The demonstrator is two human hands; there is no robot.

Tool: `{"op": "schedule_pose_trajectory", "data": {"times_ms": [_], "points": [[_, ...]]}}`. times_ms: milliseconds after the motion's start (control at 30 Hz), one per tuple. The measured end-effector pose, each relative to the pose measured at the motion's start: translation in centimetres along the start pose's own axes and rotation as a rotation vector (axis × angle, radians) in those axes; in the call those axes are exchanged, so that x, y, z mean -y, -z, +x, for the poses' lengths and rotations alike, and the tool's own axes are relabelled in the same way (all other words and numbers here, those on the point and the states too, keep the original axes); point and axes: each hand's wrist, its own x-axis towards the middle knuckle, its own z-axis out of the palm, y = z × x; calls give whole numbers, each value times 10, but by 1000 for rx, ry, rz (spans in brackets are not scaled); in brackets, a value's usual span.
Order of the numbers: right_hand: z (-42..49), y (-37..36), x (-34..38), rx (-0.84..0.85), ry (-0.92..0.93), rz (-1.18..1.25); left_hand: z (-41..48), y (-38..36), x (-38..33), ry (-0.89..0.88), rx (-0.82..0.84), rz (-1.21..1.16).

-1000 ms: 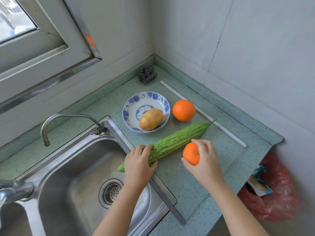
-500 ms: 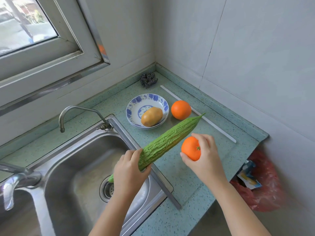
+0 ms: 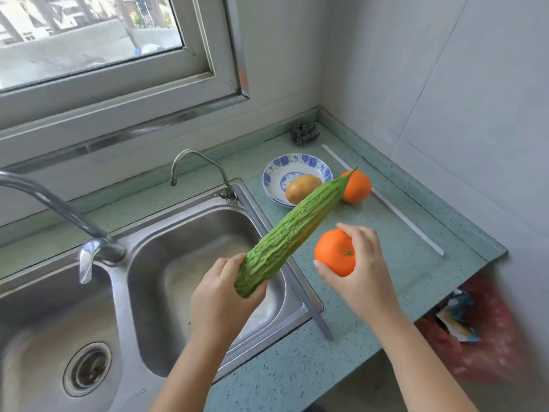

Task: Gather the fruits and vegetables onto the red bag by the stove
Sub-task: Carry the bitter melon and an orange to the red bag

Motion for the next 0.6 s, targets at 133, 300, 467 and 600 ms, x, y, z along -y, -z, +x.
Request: {"op": "schedule_pose_trajectory", "data": {"times_ms": [133,300,467,600], "points": [[-14,-1,14,57,31,38,-23,21,0,51,-6,-24],[-44,1,38,114,43,66,-66,46,-2,112,-47,-41],[-92,1,66,242,107,81,-124,74,-1,221,-108,-65],[-130,2,92,315,190,110,-177,98,-4,336,-176,-87]]}}
